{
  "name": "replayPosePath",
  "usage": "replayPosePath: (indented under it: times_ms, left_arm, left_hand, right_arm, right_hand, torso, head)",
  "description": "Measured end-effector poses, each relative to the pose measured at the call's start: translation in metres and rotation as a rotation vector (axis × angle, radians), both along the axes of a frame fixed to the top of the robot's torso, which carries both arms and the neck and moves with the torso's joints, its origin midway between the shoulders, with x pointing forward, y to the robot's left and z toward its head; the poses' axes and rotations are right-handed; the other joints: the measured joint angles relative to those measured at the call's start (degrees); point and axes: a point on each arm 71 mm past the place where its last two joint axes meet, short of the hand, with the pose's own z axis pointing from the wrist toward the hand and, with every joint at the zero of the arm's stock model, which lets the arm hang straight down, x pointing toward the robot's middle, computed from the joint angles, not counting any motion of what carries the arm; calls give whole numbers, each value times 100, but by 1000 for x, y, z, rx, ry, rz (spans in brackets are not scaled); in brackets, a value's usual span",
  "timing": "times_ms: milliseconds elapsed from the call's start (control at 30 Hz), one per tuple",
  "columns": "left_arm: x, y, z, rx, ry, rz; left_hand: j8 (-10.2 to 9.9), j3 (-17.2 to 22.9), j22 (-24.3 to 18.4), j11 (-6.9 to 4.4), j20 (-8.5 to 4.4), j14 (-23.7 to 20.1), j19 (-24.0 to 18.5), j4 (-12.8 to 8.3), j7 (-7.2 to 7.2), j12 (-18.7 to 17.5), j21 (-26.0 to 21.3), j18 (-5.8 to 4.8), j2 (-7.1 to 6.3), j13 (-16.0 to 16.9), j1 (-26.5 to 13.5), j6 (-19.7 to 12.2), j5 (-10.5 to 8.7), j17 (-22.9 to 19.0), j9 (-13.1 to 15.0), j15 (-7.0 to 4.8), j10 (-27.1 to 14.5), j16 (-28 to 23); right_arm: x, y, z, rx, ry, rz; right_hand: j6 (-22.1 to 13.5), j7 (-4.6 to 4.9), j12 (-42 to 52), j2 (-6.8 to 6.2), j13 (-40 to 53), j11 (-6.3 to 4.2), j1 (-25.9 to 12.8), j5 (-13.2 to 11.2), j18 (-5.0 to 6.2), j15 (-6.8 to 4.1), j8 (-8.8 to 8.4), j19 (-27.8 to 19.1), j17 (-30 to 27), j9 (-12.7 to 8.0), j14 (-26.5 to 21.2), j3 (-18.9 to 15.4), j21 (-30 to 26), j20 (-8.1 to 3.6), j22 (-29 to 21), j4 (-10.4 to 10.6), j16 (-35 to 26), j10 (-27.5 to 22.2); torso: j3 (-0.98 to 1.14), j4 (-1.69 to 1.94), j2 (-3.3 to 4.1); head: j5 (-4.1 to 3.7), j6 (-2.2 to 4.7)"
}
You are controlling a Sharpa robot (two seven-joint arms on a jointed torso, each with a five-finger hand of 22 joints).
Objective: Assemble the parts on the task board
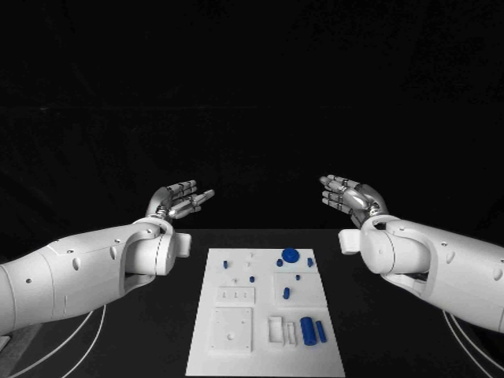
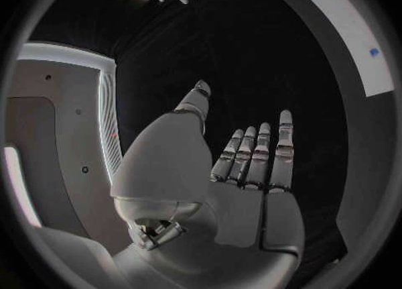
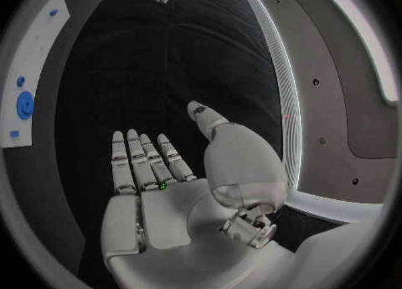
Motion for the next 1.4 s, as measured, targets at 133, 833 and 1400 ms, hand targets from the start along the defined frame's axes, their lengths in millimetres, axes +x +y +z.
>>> replayPosePath:
  times_ms: [133,833,1400]
  left_arm:
    - [9,6,5,13,16,-3]
    - [7,6,2,-12,66,-65]
    - [-24,-16,12,-43,77,-314]
  left_hand:
    - [0,10,16,23,58,132,161,41,40,0,23,90,-24,10,261,122,0,11,11,31,124,0]
    - [56,-133,90,165,-621,2285,1047,-595,255,69,283,-309,487,84,62,1022,22,98,49,66,1956,178]
    - [123,-153,576,-173,-1314,3756,1672,-1322,134,95,1298,-584,873,84,163,2447,22,322,115,-503,3163,288]
  right_arm:
    - [14,-10,7,-15,36,57]
    - [30,-10,5,-400,-1,237]
    - [21,38,0,-1026,-262,386]
  right_hand:
    - [94,7,0,-6,8,14,229,0,0,25,0,67,6,3,84,-4,21,7,7,-33,22,117]
    - [2063,70,83,-37,91,-245,986,-111,90,-196,96,1970,83,97,2079,-123,184,-240,108,-669,84,2243]
    - [3369,-194,106,-370,118,-753,1230,-111,323,-1268,130,5052,1206,134,4973,-557,1665,-1309,869,-1186,1859,3543]
  torso:
    - [0,0,1]
    - [-15,-15,10]
    - [-70,104,224]
  head:
    - [1,0]
    - [84,-103]
    - [42,-103]
